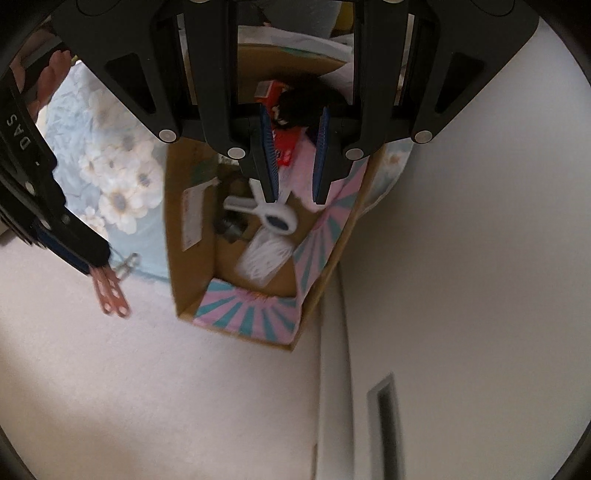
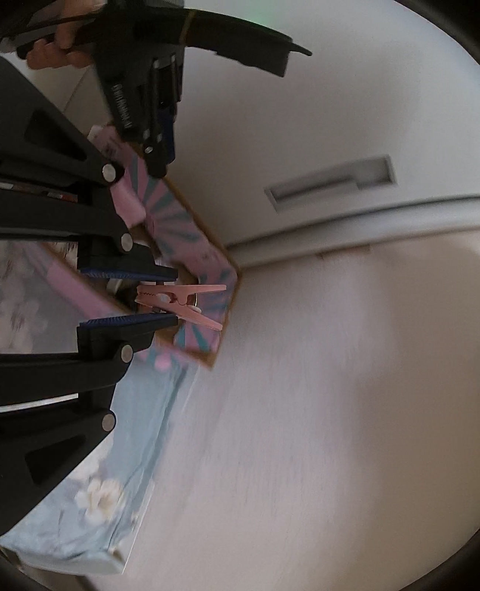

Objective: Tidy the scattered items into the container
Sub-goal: 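Carry the pink clothespin into the cardboard box and open the right tool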

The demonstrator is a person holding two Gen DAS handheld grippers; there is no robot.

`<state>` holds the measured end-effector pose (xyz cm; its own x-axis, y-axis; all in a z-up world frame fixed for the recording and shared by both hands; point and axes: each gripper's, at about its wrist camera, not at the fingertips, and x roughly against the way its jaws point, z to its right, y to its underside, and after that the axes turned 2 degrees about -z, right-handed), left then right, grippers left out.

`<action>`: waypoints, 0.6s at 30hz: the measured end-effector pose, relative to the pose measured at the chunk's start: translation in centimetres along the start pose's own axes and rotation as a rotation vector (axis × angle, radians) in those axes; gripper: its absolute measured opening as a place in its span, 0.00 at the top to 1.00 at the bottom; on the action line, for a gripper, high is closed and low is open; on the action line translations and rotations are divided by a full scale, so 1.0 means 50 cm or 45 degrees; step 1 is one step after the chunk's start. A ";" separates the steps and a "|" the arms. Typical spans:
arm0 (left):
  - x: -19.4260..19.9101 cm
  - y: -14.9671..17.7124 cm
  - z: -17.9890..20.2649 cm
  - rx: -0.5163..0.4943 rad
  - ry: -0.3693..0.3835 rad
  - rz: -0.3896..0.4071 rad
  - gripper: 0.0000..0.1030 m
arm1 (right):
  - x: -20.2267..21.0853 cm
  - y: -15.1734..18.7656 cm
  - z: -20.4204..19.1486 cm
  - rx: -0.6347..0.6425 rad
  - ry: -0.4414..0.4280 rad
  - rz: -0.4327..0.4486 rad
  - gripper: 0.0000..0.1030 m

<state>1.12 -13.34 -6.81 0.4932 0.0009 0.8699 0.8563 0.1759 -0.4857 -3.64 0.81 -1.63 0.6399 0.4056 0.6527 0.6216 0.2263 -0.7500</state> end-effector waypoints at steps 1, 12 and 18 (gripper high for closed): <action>-0.011 0.006 -0.005 0.007 0.001 -0.013 0.84 | -0.016 -0.002 -0.007 0.005 -0.016 -0.018 0.85; -0.084 0.040 -0.014 -0.014 0.041 -0.106 0.84 | -0.169 0.024 -0.030 0.013 -0.071 -0.233 0.85; -0.097 0.037 -0.014 -0.020 0.050 -0.120 0.84 | -0.194 0.032 -0.034 0.021 -0.067 -0.265 0.85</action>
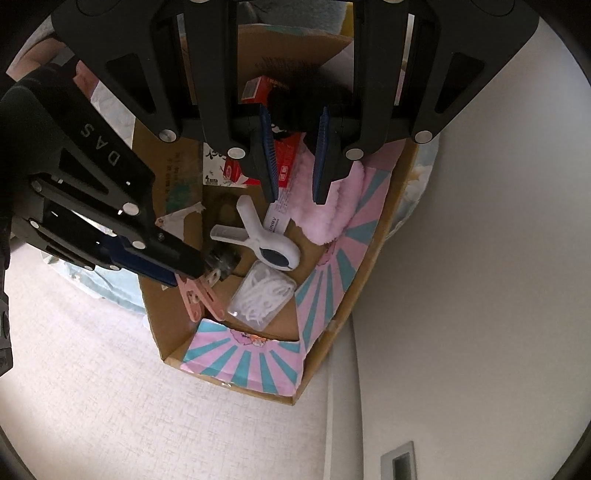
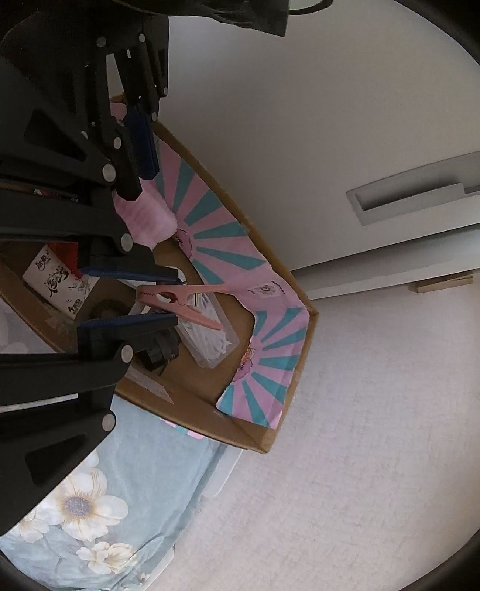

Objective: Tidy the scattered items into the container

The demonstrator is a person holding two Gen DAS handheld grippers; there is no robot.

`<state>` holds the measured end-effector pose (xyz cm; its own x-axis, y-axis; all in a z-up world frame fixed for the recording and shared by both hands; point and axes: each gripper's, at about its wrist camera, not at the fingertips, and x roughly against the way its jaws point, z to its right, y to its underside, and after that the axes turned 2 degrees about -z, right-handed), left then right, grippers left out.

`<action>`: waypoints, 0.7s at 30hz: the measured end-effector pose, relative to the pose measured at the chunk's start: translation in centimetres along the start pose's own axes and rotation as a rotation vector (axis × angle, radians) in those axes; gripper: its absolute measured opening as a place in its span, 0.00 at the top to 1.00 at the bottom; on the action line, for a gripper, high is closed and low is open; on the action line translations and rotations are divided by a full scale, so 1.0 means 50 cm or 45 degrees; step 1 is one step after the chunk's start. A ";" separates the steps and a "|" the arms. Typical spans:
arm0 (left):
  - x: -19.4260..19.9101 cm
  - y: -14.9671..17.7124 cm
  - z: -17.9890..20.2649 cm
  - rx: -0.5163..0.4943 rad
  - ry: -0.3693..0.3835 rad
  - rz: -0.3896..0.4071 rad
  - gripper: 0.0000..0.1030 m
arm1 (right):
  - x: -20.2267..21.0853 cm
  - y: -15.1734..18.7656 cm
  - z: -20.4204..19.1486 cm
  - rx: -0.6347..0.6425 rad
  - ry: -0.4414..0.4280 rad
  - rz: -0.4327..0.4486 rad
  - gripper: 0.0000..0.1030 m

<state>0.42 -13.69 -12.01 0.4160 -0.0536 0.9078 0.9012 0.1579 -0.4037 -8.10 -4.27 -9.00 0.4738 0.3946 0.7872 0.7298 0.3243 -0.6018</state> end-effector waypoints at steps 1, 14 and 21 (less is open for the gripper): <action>0.000 -0.001 -0.001 0.001 0.001 0.001 0.84 | -0.001 0.000 0.001 0.002 0.000 -0.003 0.85; -0.006 -0.013 -0.036 0.105 0.122 -0.038 0.11 | 0.034 -0.001 0.062 -0.134 0.023 0.010 0.38; 0.001 -0.011 0.003 -0.012 0.064 -0.014 0.01 | 0.062 -0.001 0.073 -0.136 0.071 0.026 0.33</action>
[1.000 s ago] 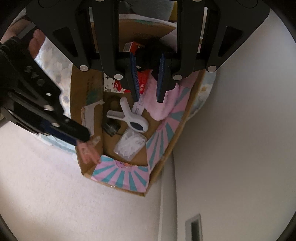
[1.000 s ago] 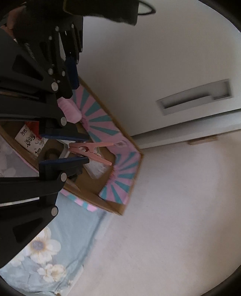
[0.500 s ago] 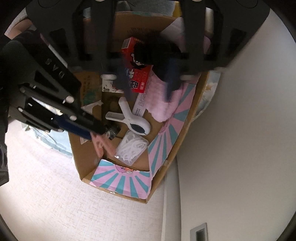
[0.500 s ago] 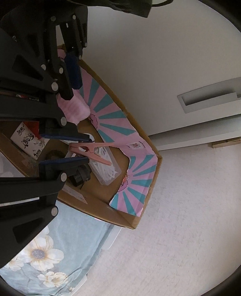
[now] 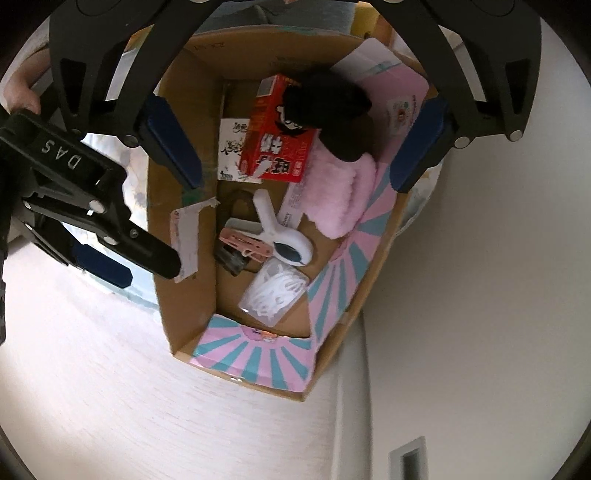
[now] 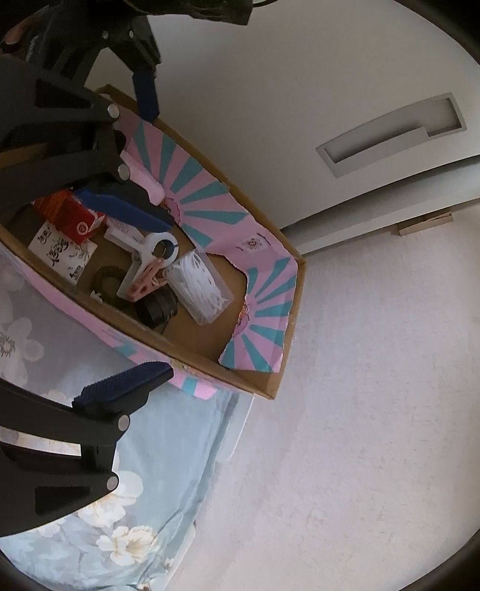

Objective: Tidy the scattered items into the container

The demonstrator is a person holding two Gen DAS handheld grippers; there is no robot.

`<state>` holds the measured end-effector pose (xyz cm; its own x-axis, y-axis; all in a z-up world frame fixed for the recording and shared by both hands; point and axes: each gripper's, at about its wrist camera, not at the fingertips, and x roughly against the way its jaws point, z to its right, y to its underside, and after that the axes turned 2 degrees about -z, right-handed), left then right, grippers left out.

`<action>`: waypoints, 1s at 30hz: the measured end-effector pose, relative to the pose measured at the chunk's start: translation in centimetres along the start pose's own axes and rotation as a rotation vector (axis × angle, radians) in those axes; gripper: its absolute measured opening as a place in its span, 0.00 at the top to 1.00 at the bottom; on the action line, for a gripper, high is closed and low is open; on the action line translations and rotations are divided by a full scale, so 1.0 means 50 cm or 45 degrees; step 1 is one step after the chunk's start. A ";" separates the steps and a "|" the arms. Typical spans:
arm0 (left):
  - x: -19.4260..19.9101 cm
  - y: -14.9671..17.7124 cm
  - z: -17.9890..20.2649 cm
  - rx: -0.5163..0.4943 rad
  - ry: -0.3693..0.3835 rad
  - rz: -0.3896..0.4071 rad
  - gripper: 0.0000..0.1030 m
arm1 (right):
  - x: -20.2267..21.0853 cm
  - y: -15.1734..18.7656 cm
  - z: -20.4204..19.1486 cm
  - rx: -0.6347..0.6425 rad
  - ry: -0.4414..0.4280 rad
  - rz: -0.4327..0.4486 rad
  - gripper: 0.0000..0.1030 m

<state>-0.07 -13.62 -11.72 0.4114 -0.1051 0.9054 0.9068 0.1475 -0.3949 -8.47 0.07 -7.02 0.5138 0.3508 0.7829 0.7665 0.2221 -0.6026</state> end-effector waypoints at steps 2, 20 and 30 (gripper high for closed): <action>0.001 0.000 0.003 -0.015 -0.003 -0.001 0.01 | 0.005 0.003 -0.003 0.011 0.013 0.004 0.33; 0.056 -0.016 0.060 -0.112 0.023 0.042 0.01 | 0.118 -0.006 0.075 -0.219 0.233 -0.010 0.33; 0.123 -0.064 0.138 -0.201 0.086 0.012 0.01 | 0.275 0.012 0.178 -0.499 0.452 -0.031 0.33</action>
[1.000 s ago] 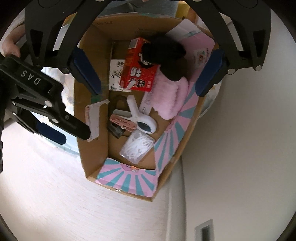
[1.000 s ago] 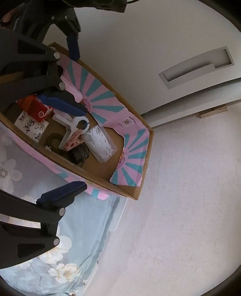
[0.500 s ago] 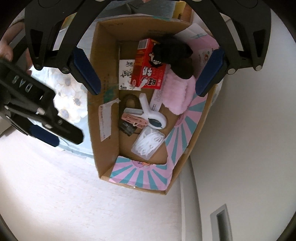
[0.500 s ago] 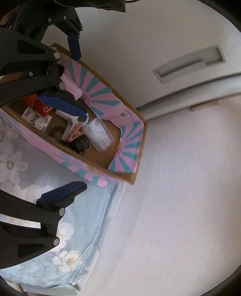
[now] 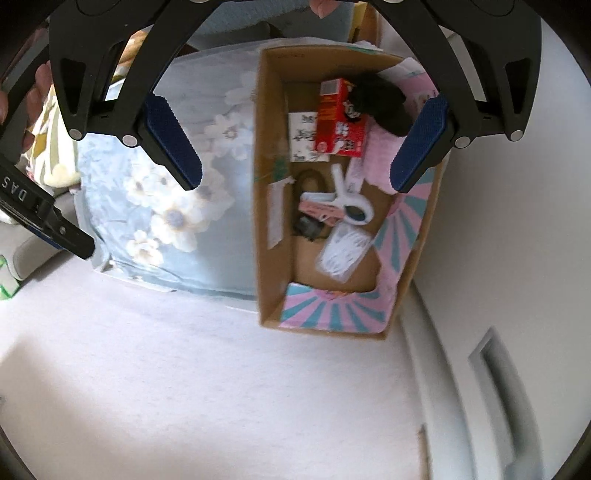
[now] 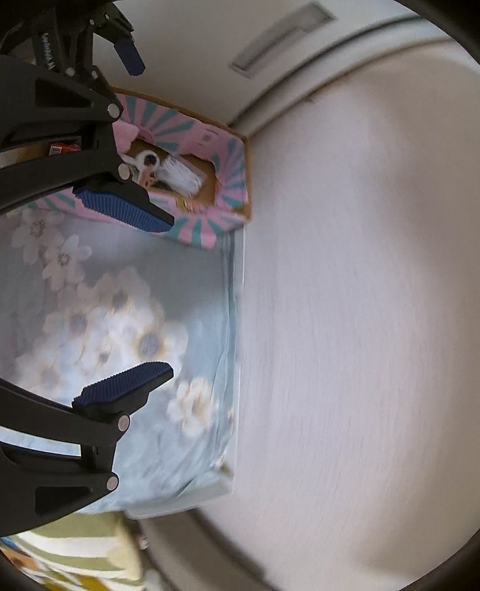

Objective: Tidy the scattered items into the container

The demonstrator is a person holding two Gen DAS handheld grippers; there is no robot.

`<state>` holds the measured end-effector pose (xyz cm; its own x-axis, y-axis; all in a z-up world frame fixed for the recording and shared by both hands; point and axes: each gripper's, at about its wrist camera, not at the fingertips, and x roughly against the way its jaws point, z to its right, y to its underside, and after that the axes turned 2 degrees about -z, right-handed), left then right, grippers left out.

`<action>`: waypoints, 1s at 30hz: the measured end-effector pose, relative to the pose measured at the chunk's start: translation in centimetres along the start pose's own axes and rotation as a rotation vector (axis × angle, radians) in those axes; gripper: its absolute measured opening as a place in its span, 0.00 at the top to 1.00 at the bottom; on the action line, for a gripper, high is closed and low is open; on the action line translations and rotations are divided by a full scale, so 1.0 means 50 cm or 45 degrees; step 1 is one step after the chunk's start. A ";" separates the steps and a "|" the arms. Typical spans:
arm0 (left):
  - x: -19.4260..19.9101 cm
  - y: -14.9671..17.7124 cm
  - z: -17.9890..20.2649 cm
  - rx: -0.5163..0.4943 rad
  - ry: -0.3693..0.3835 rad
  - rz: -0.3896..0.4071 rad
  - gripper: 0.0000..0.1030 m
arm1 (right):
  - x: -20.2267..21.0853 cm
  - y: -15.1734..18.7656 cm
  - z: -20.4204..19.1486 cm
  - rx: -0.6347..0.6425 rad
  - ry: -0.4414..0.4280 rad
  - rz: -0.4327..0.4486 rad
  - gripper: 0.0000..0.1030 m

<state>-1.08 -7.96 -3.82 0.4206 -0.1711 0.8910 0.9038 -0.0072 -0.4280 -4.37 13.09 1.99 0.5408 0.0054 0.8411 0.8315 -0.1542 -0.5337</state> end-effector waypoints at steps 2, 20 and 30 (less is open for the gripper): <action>0.010 -0.008 0.017 -0.016 0.033 -0.006 0.01 | 0.020 -0.003 0.023 -0.034 0.027 0.002 0.33; 0.105 -0.003 0.096 -0.141 -0.034 -0.020 0.01 | 0.152 0.069 0.106 -0.161 0.148 -0.030 0.33; 0.123 0.031 0.110 -0.174 -0.062 0.024 0.01 | 0.158 0.090 0.108 -0.154 0.147 -0.019 0.33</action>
<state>3.35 -3.60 1.85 0.4435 -0.1243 0.8876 0.8779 -0.1393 -0.4581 4.34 17.77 5.77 0.5047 -0.1040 0.8570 0.8143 -0.2725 -0.5126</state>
